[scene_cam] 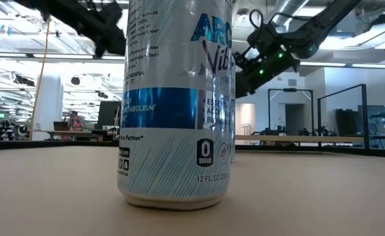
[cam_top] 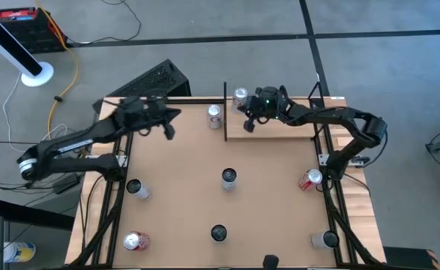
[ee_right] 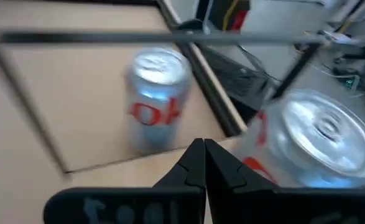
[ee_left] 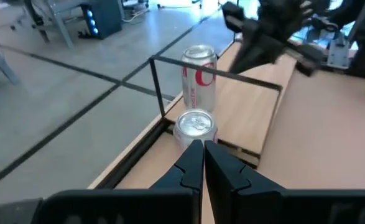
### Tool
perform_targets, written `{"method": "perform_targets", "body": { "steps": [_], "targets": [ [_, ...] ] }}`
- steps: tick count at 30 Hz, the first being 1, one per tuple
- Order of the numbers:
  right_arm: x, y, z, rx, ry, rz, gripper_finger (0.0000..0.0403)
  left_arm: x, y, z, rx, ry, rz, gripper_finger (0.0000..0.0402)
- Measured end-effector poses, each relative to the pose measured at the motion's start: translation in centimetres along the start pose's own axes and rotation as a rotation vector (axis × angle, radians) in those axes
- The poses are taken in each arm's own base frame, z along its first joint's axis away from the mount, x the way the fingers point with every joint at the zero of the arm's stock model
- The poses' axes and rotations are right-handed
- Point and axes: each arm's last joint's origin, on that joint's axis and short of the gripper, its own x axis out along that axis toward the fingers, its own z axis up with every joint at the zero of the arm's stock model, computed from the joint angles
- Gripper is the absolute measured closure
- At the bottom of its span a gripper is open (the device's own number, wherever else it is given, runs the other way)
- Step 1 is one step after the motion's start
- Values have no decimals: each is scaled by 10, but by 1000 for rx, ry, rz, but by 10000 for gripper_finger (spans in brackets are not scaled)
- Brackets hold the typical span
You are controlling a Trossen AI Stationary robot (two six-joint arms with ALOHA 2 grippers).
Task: Place canned beverage on shelf
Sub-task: Put the left red-silver soda can on the shelf, then put the red-silver soda can on the shelf aligned with the other red-silver soda can
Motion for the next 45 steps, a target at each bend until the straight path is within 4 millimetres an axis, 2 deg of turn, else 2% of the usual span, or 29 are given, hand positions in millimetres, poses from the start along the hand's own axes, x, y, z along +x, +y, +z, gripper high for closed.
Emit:
{"method": "perform_targets", "body": {
  "steps": [6,10,14,19,25,29,36,45],
  "targets": [
    [-27,24,6,-1,123,99,381,47,-4,-18,37,-13,2,400],
    [-46,42,9,-24,193,167,381,73,-6,-29,69,49,-2,372],
    [-61,56,7,-41,230,143,381,93,-8,-33,104,91,-22,308],
    [-74,69,-4,-34,238,133,381,109,-9,-26,103,87,-39,208],
    [-84,80,-16,-29,243,159,381,114,-5,-14,71,74,-22,102],
    [-85,81,-20,-28,223,160,381,114,0,-14,38,64,2,58],
    [-82,82,-21,-21,208,157,381,128,-2,-19,95,-11,-140,35],
    [-83,85,-21,-33,206,170,381,163,3,-54,125,-26,-182,35]
  ]
}}
